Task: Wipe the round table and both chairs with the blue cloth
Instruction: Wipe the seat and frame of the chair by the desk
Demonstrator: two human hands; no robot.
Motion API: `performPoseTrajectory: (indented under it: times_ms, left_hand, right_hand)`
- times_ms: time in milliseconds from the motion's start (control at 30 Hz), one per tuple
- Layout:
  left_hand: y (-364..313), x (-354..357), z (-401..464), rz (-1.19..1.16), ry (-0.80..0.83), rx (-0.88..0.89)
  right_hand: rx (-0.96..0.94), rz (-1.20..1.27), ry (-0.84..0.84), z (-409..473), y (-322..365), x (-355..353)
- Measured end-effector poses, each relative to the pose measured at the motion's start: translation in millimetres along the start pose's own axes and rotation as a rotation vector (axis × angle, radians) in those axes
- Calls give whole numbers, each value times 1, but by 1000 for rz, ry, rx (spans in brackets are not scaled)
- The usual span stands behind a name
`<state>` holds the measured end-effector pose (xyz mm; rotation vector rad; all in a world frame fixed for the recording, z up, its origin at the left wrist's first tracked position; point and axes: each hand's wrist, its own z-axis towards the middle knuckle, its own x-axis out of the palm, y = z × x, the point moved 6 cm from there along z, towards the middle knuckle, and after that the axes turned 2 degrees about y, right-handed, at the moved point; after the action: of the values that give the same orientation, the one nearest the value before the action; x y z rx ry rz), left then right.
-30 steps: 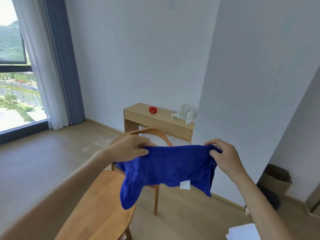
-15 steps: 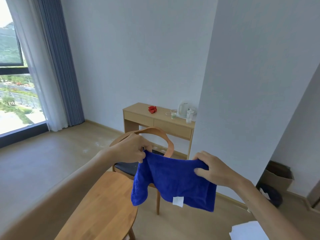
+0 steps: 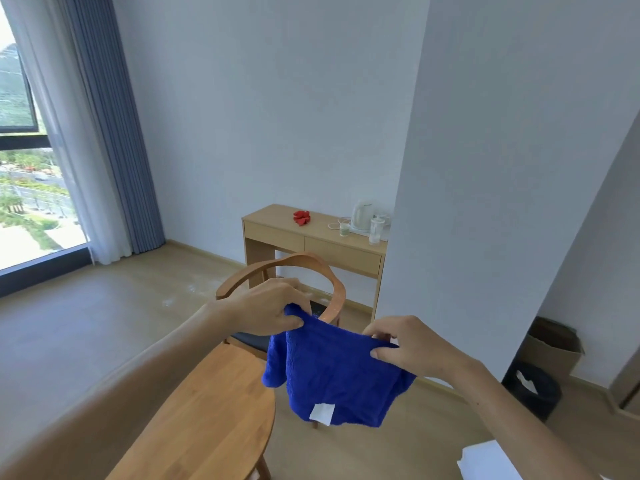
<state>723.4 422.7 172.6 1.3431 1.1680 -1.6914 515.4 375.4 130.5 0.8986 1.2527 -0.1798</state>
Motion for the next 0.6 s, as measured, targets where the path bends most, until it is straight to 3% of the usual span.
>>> performPoseTrajectory:
  times_ms: [233,367,600]
  left_hand:
    - [-8,-7,1,-129,-84,1]
    - [-15,-10,2,-170,-64,41]
    - [-28,-12,0,-198,7,100]
  right_hand:
    - [-82,-31,-29,6,7,12]
    - [-151,-67,-101,12,10,16]
    - [-206,-48,-29,24,17,19]
